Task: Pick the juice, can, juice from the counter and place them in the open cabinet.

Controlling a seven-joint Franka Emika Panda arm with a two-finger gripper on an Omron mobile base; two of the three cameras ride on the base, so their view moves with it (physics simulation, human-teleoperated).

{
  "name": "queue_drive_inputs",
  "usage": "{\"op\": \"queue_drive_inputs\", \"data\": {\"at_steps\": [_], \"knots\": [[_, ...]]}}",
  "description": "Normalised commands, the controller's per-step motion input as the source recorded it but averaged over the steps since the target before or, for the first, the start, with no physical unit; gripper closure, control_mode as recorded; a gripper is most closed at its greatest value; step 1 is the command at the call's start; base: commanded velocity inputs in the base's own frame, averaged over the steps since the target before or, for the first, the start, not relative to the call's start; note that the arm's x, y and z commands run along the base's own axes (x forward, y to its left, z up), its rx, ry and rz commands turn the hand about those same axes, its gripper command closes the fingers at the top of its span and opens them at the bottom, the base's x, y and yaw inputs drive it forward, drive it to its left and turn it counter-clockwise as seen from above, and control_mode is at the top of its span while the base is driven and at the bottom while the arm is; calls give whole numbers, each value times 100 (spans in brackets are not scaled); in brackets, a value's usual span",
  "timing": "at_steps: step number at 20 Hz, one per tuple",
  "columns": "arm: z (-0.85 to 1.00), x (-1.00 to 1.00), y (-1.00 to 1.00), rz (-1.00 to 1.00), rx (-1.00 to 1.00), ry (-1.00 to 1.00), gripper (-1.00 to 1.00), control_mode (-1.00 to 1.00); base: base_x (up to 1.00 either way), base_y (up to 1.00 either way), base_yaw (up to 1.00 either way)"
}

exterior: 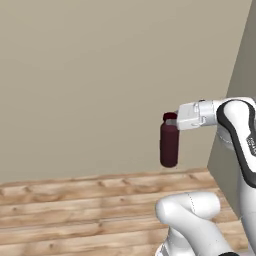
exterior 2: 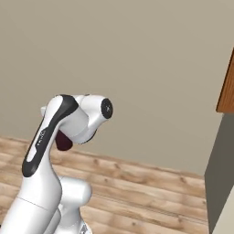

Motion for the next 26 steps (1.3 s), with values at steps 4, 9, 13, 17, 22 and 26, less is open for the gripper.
{"op": "queue_drive_inputs", "data": {"at_steps": [4, 9, 13, 17, 22, 26], "knots": [[0, 0, 0, 0, 0, 0, 100, 100, 57, 5, -45], [0, 0, 0, 0, 0, 0, 100, 100, 36, 10, -67], [0, 0, 0, 0, 0, 0, 100, 100, 31, 11, -72], [0, 0, 0, 0, 0, 0, 100, 100, 32, 11, -70], [0, 0, 0, 0, 0, 0, 100, 100, 34, 11, -68], [0, 0, 0, 0, 0, 0, 100, 100, 41, 11, -61]]}}
